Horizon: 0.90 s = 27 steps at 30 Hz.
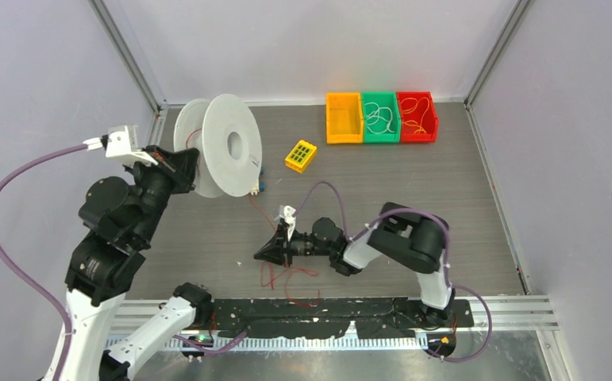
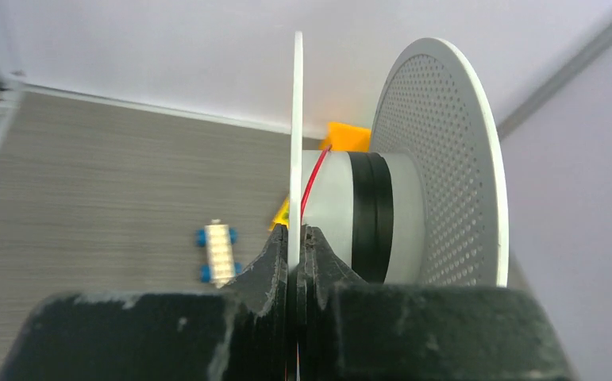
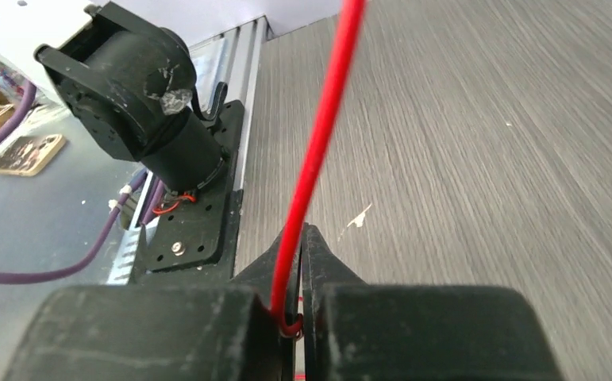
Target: Wrap the cables
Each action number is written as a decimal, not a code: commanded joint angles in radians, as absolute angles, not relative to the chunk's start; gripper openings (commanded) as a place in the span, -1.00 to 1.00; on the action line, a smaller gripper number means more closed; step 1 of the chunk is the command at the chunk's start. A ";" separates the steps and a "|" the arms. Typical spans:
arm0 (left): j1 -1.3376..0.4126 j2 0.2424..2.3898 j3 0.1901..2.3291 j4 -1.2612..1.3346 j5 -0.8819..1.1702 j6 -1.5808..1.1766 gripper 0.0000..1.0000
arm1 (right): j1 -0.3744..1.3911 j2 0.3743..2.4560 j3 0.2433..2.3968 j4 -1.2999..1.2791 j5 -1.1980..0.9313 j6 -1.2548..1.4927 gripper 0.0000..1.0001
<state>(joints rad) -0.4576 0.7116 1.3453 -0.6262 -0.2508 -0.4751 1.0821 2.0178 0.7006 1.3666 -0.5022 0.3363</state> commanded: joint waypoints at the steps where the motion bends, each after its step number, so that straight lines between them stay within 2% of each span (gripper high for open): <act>1: -0.454 0.762 1.290 -0.458 -0.454 -0.295 -1.00 | 1.191 1.717 0.677 1.024 -0.257 0.210 -0.89; 5: -0.454 0.852 1.284 -0.503 -0.554 -0.248 -1.00 | 1.348 1.511 0.787 0.591 -0.080 0.021 -0.89; 9: -0.454 0.892 1.266 -0.517 -0.554 -0.236 -1.00 | 1.422 1.387 0.898 0.371 0.009 -0.046 -0.89; 12: -0.455 0.886 1.234 -0.513 -0.449 -0.191 -1.00 | 1.423 1.316 1.013 0.254 0.095 -0.066 -0.89; 18: -0.498 0.804 1.110 -0.523 -0.219 0.007 -1.00 | 1.307 1.321 1.312 -0.110 0.082 -0.153 -0.89; 24: -0.520 0.735 1.073 -0.643 -0.102 0.162 -1.00 | 1.159 1.350 1.454 -0.266 -0.023 -0.198 -0.89; 27: -0.521 0.722 1.084 -0.695 0.022 0.186 -1.00 | 1.119 1.364 1.502 -0.312 -0.057 -0.221 -0.89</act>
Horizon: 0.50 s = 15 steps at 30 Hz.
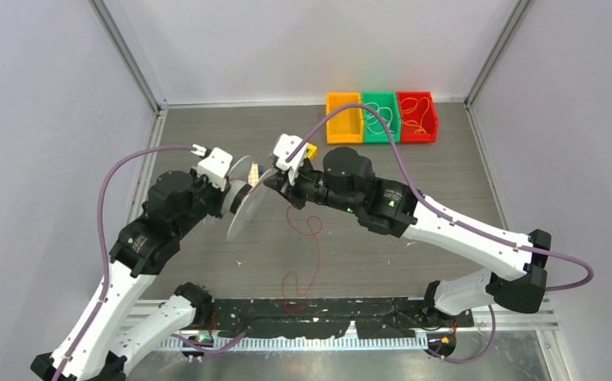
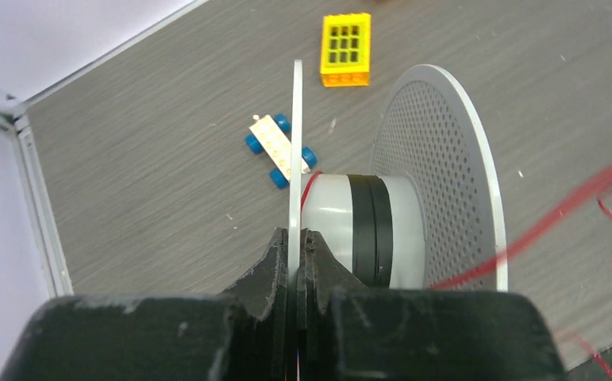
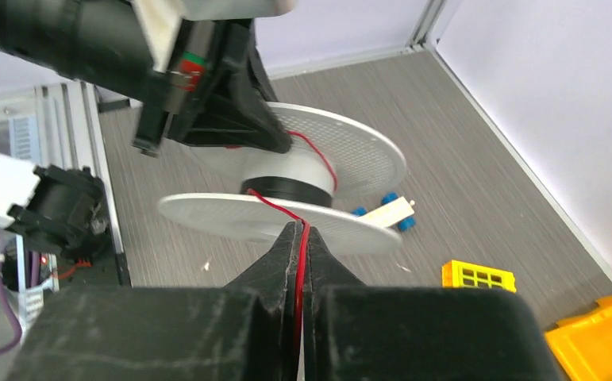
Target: Wrap the cables
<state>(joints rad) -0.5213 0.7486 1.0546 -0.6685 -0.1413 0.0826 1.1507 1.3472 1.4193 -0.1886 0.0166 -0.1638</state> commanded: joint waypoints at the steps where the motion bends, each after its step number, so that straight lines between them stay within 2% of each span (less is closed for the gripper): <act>1: -0.522 0.720 1.092 -0.710 0.077 0.188 -1.00 | 1.098 1.367 1.507 -0.333 -0.068 -0.231 -0.89; 4: -0.522 0.726 1.138 -0.769 0.210 0.172 -1.00 | 1.053 1.364 1.500 -0.350 -0.061 -0.239 -0.89; 7: -0.521 0.741 1.208 -0.826 0.231 0.120 -1.00 | 0.992 1.328 1.464 -0.359 -0.070 -0.239 -0.89; 15: -0.520 0.684 1.261 -0.765 0.310 -0.075 -1.00 | 0.949 1.195 1.188 -0.213 -0.171 -0.237 -0.85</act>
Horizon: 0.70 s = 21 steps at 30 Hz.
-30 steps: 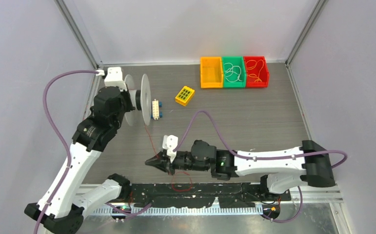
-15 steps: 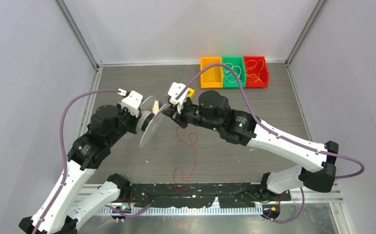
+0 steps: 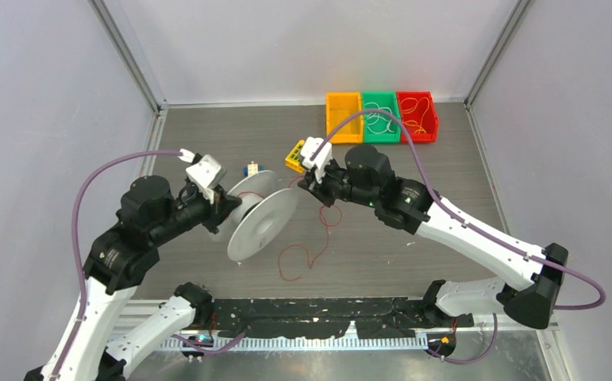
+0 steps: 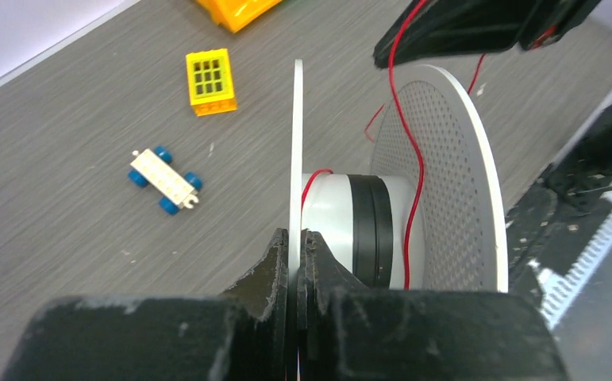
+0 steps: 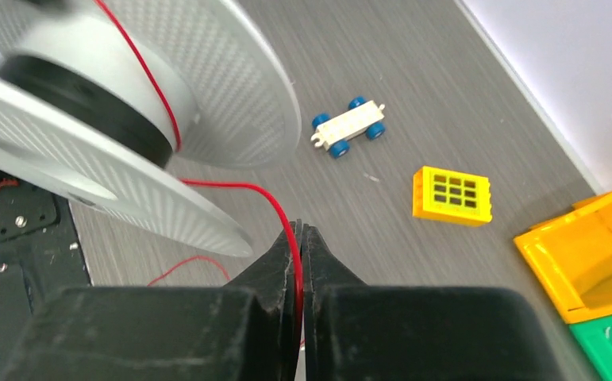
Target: Wrap the cables
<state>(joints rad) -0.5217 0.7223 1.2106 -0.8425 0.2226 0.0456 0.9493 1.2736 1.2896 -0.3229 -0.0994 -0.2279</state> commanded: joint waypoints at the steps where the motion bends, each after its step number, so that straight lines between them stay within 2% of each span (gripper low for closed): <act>1: -0.521 0.684 1.271 -0.766 0.314 -0.092 -1.00 | 0.949 1.192 1.172 -0.199 -0.177 -0.228 -0.85; 9: -0.520 0.692 1.335 -0.795 0.363 -0.193 -1.00 | 0.948 1.139 0.975 0.007 -0.250 -0.169 -0.78; 15: -0.520 0.672 1.350 -0.787 0.314 -0.223 -1.00 | 0.949 1.108 0.835 0.185 -0.314 -0.103 -0.60; 21: -0.520 0.659 1.353 -0.756 0.290 -0.274 -1.00 | 0.949 1.097 0.707 0.366 -0.366 -0.019 -0.55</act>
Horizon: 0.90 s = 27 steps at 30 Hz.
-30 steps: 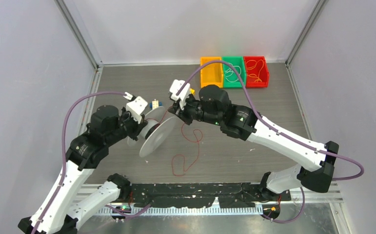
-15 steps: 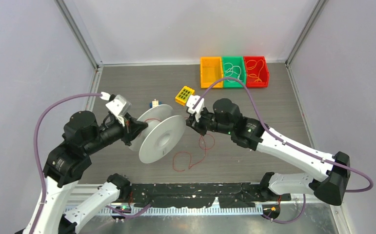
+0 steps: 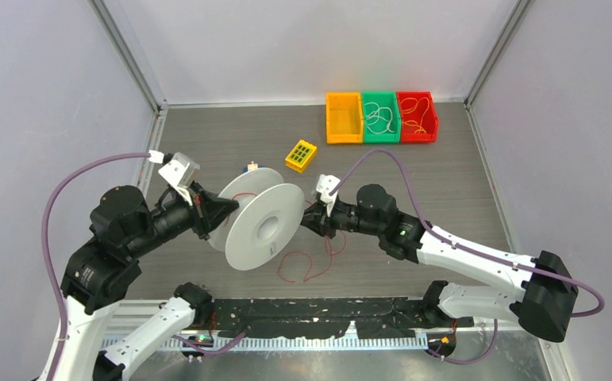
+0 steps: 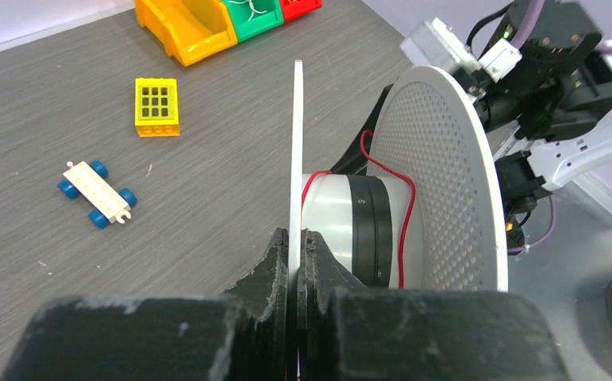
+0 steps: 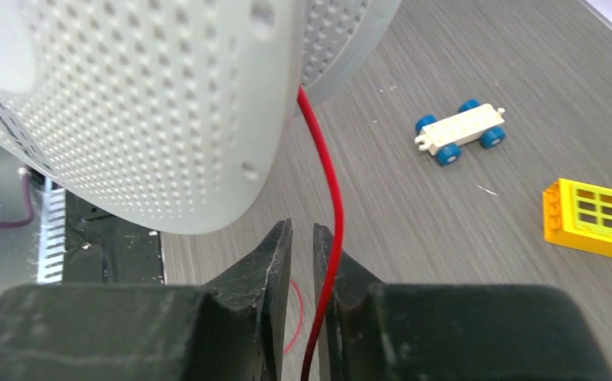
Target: Wrap the cables
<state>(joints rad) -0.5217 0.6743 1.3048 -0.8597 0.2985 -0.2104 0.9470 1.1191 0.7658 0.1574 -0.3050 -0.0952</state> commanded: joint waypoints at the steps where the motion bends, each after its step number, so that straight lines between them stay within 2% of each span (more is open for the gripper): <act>1: -0.520 0.659 1.354 -0.752 0.291 -0.280 -1.00 | 0.949 1.106 0.696 0.406 -0.369 0.006 -0.53; 6: -0.520 0.650 1.345 -0.724 0.248 -0.319 -1.00 | 0.965 1.172 0.609 0.585 -0.395 0.101 -0.45; 14: -0.520 0.662 1.362 -0.730 0.105 -0.369 -1.00 | 1.028 1.275 0.556 0.676 -0.388 0.124 -0.35; 27: -0.520 0.689 1.375 -0.678 -0.030 -0.435 -1.00 | 1.116 1.432 0.485 0.838 -0.353 0.201 -0.34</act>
